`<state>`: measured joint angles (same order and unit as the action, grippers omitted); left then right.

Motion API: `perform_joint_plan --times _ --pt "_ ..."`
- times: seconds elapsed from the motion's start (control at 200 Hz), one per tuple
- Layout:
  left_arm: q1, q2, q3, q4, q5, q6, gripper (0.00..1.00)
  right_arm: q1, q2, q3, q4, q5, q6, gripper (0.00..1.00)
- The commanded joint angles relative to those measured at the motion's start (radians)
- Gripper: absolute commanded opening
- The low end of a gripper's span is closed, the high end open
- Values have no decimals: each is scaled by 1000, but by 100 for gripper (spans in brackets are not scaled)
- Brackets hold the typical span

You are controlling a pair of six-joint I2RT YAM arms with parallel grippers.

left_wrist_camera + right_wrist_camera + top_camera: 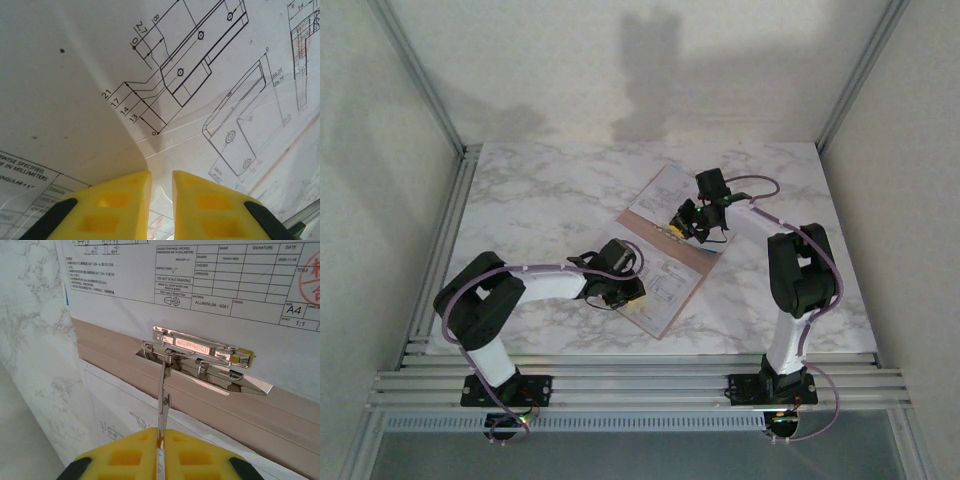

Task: Put the files into the folder

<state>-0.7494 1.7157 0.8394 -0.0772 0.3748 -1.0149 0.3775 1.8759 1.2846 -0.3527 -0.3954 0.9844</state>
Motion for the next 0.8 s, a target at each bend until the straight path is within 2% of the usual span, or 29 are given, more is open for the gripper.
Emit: perform_joint_plan --times 0.0,0.195,0.315,0.591,0.796 --pt "-6 -7 -25 -37 -30 -7 19 -4 -3 -17 12 -19 14 13" --pt "-7 -7 -23 -42 -34 -8 18 -4 -2 -21 8 -17 12 8" --pt "-7 -11 -22 -52 -43 -11 18 -4 -2 -28 0 -10 10 0" --pt "-2 -24 -32 -107 -78 -26 17 -13 -30 -98 32 52 -35 0" --pt "17 -46 -66 -134 -99 -34 17 -46 -48 -224 125 66 -33 0"
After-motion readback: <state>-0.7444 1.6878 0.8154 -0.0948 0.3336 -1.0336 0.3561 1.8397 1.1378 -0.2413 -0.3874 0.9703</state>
